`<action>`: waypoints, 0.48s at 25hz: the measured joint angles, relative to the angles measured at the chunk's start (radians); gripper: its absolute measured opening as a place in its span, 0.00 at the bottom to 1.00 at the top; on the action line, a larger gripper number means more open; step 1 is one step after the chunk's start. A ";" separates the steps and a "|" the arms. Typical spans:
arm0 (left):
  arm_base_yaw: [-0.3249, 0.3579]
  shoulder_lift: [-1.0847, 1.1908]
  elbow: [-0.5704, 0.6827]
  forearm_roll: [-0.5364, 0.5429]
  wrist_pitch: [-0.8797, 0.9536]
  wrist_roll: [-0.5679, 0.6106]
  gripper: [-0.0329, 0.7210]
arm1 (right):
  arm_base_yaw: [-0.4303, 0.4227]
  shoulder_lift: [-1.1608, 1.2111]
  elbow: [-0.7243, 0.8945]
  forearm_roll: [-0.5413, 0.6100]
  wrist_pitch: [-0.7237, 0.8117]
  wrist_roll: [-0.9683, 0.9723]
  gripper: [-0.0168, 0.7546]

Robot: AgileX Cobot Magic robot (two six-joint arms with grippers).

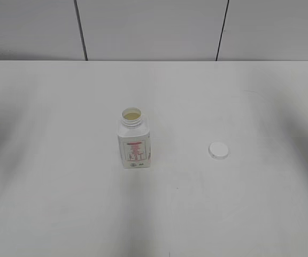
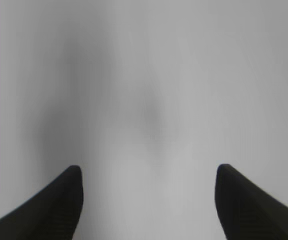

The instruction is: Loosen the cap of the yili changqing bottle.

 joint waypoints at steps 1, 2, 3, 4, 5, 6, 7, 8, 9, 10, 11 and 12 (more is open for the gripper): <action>0.000 -0.031 0.026 -0.004 0.004 0.000 0.71 | 0.000 -0.023 0.041 0.006 -0.010 0.000 0.78; 0.000 -0.056 0.052 -0.012 0.005 0.000 0.71 | 0.000 -0.051 0.081 0.010 -0.017 0.000 0.78; 0.000 -0.085 0.073 -0.022 0.011 0.000 0.71 | 0.000 -0.081 0.121 0.012 -0.021 0.000 0.78; 0.000 -0.115 0.097 -0.029 0.020 0.000 0.71 | 0.000 -0.112 0.153 0.013 -0.028 0.000 0.78; 0.000 -0.144 0.119 -0.036 0.028 0.000 0.71 | 0.000 -0.138 0.189 0.013 -0.034 0.000 0.78; 0.000 -0.168 0.137 -0.042 0.033 0.000 0.71 | 0.000 -0.170 0.224 0.013 -0.041 0.000 0.78; 0.000 -0.196 0.157 -0.044 0.038 0.000 0.71 | 0.000 -0.204 0.258 0.013 -0.055 0.000 0.78; 0.000 -0.224 0.175 -0.046 0.042 0.000 0.71 | 0.000 -0.232 0.285 0.014 -0.062 0.000 0.78; 0.000 -0.251 0.193 -0.051 0.048 0.000 0.71 | 0.000 -0.265 0.316 0.014 -0.066 0.000 0.78; 0.000 -0.273 0.209 -0.055 0.055 0.000 0.72 | 0.000 -0.297 0.344 0.014 -0.070 0.000 0.78; 0.000 -0.299 0.227 -0.058 0.064 0.000 0.72 | 0.000 -0.329 0.367 0.016 -0.070 0.000 0.78; 0.000 -0.324 0.244 -0.062 0.075 0.000 0.72 | 0.000 -0.355 0.394 0.016 -0.070 0.000 0.78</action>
